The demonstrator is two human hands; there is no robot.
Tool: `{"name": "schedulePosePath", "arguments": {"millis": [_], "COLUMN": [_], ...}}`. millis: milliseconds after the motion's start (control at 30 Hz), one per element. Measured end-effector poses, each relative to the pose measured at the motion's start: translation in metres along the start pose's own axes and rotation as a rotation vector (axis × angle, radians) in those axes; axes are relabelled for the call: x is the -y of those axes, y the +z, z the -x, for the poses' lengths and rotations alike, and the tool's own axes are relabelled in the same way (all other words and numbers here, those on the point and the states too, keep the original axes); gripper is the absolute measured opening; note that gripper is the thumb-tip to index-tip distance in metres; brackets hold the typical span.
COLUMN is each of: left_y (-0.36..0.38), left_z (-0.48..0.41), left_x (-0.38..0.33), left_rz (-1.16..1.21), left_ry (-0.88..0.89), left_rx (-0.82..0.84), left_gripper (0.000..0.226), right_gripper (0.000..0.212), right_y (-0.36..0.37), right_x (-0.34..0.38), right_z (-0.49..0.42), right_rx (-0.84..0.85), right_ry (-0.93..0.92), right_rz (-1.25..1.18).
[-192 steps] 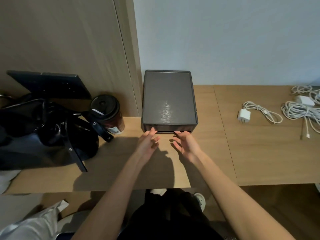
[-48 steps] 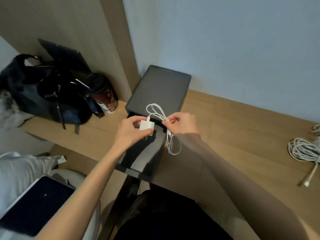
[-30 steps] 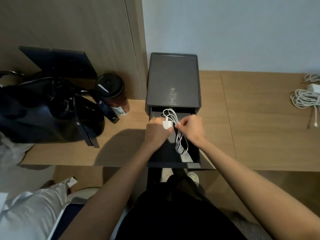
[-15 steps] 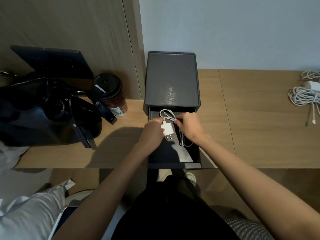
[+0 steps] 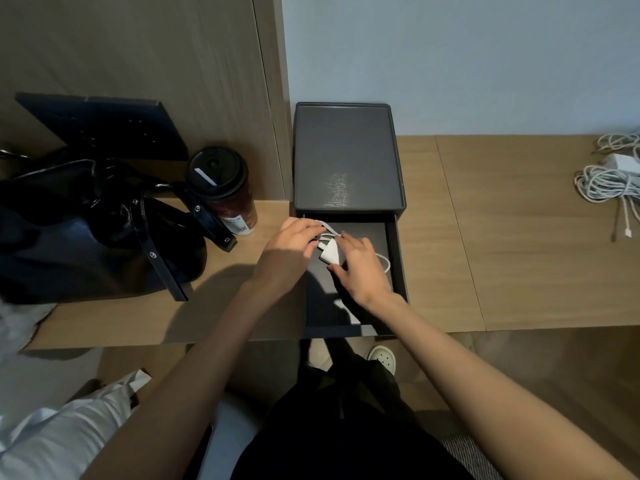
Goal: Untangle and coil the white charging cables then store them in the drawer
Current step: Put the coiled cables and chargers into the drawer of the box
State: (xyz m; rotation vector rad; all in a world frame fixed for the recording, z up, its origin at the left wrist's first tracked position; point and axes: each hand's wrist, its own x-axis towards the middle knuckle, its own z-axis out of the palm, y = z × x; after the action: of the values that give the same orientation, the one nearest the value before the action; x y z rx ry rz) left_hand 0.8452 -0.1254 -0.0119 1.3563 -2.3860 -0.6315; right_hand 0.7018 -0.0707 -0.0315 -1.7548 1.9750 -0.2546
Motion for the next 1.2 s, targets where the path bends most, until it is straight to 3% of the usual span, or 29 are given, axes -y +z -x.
{"name": "schedulePosePath", "arguments": {"millis": [233, 467, 667, 933, 1200], "left_y": [0.007, 0.032, 0.029, 0.022, 0.029], "left_z": [0.0, 0.006, 0.002, 0.005, -0.006], "left_x": [-0.009, -0.018, -0.022, -0.019, -0.021], "left_rz": [-0.289, -0.477, -0.592, -0.535, -0.569], "left_ry": [0.099, 0.201, 0.178, 0.191, 0.13], "left_rx": [0.088, 0.257, 0.316, 0.271, 0.27], "left_gripper": [0.039, 0.054, 0.057, 0.059, 0.059], "right_gripper": [0.053, 0.054, 0.065, 0.068, 0.074], "right_y": [-0.022, -0.023, -0.019, -0.027, -0.027], "right_x": [-0.017, -0.023, -0.022, -0.018, -0.019], "right_z": [-0.022, 0.013, 0.026, 0.028, 0.001], "right_rx": [0.038, -0.118, 0.071, 0.229, 0.296], "right_ry": [-0.211, -0.164, -0.104, -0.068, -0.026], "right_rz": [0.097, 0.144, 0.229, 0.342, 0.402]}}
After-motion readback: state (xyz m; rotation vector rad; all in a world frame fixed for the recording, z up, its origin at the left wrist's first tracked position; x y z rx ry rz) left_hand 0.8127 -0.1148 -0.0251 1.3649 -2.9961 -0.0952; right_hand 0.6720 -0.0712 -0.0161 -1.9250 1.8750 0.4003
